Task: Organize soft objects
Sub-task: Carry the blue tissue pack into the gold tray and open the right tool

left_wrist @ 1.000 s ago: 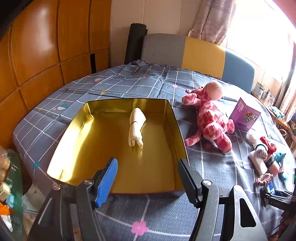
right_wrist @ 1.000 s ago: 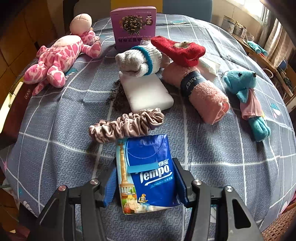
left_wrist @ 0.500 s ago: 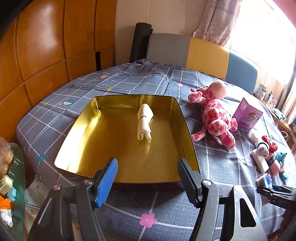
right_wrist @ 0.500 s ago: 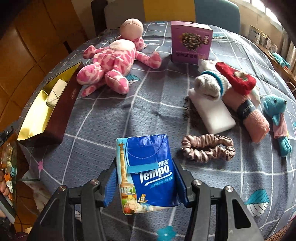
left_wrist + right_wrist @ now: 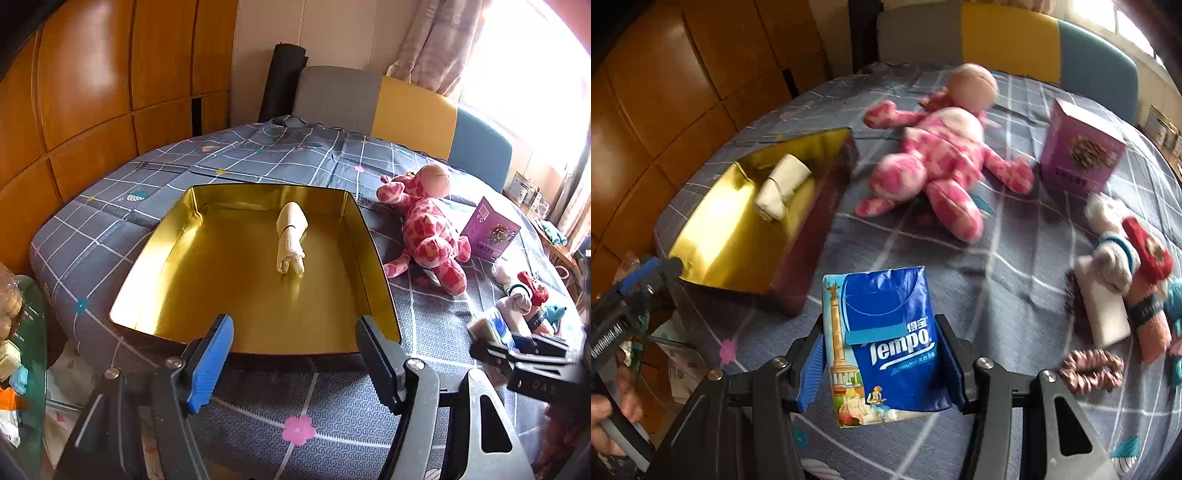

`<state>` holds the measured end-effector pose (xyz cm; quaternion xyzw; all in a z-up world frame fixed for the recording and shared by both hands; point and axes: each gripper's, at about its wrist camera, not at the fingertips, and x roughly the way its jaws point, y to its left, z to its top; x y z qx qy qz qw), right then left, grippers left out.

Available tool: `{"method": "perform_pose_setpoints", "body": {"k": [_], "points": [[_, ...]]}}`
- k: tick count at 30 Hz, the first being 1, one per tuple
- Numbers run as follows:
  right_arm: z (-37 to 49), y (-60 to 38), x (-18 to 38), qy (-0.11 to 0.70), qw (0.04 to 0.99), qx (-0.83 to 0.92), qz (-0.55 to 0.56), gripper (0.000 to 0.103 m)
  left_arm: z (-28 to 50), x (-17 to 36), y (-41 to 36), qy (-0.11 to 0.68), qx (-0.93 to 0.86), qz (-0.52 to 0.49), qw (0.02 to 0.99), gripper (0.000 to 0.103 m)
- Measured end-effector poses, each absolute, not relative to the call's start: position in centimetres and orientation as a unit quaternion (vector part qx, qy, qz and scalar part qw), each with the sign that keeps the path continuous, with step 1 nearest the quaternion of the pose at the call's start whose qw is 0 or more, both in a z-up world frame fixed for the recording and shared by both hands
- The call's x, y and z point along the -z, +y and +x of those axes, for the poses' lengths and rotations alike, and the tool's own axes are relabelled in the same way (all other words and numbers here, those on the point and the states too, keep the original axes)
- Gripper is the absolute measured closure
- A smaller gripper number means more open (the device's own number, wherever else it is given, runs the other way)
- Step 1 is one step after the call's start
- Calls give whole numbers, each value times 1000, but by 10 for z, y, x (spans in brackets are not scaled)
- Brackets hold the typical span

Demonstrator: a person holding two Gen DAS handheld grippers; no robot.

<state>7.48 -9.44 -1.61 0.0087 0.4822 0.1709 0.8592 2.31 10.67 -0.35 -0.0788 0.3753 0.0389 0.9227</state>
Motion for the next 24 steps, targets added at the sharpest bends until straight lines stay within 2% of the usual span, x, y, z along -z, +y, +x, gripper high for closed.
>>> {"method": "perform_pose_setpoints", "body": {"k": [10,24], "points": [[113,-20,-6,448,861,-243,4,48,19,0,128,368,-59,-104,922,33],[156,59,37,486,828,-274,-62,45,21,7,168,372,-102,-132,913,30]]}}
